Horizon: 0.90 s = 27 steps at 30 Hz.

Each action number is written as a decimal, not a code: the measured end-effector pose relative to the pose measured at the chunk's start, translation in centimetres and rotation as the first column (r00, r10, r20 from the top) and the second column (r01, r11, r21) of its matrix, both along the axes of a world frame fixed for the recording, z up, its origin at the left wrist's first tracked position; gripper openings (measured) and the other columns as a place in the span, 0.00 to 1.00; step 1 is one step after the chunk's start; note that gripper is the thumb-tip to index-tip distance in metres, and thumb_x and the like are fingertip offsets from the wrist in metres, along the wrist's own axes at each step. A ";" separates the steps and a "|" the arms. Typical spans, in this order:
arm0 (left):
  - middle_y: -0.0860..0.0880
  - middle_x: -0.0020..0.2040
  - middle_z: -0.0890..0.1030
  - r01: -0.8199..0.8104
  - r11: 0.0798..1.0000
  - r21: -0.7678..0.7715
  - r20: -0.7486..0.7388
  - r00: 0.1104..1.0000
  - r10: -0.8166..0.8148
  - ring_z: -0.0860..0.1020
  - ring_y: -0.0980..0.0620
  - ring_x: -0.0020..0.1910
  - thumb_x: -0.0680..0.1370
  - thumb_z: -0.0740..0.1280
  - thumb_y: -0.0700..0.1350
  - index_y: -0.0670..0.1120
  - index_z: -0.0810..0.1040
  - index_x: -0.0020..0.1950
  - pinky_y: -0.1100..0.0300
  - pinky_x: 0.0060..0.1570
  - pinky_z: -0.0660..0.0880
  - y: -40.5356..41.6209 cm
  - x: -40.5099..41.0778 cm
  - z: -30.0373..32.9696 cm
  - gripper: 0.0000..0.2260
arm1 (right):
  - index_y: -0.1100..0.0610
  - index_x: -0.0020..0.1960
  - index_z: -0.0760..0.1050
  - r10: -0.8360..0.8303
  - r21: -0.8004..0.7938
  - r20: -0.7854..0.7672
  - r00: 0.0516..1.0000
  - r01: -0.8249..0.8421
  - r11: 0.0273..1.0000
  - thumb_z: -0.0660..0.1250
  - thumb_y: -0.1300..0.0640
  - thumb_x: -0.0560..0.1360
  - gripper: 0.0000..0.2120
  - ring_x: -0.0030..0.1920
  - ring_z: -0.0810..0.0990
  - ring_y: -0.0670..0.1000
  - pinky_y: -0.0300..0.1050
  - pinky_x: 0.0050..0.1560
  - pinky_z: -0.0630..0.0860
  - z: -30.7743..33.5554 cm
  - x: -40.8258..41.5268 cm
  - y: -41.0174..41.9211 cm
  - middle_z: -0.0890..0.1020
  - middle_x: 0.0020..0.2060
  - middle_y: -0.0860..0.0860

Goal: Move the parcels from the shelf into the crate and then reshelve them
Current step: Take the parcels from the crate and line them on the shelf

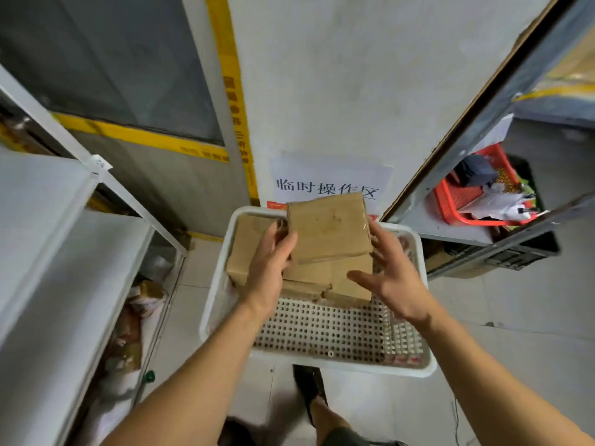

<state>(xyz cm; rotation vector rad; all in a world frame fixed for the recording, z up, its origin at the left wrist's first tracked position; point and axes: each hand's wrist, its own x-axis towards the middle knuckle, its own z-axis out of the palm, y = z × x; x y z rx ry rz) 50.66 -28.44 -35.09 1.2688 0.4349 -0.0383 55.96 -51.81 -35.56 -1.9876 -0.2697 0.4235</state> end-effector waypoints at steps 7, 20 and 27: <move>0.58 0.75 0.75 -0.043 0.928 0.371 0.104 0.995 0.004 0.73 0.54 0.75 0.74 0.75 0.63 0.76 0.65 0.73 0.42 0.76 0.68 11.6 -11.9 8.2 0.31 | 0.39 0.76 0.71 0.023 0.086 0.198 0.980 -0.040 0.995 0.67 0.38 0.81 0.24 0.65 0.82 0.47 0.58 0.66 0.80 9.4 -5.5 13.4 0.79 0.69 0.47; 0.58 0.74 0.76 -0.635 0.574 0.516 0.424 0.772 0.474 0.77 0.51 0.72 0.85 0.64 0.53 0.63 0.63 0.82 0.41 0.71 0.74 29.4 -31.6 18.0 0.25 | 0.20 0.75 0.59 0.572 0.253 0.217 0.791 -0.612 0.750 0.70 0.47 0.82 0.33 0.71 0.76 0.45 0.56 0.73 0.73 21.4 -18.1 40.3 0.73 0.74 0.37; 0.57 0.74 0.77 -0.747 0.310 0.588 0.502 0.637 0.585 0.75 0.52 0.74 0.87 0.61 0.42 0.61 0.62 0.83 0.42 0.72 0.73 33.5 -37.2 22.3 0.26 | 0.19 0.77 0.45 0.822 0.079 0.275 0.498 -0.864 0.497 0.68 0.47 0.83 0.40 0.72 0.72 0.41 0.57 0.77 0.64 26.4 -20.3 48.3 0.64 0.78 0.30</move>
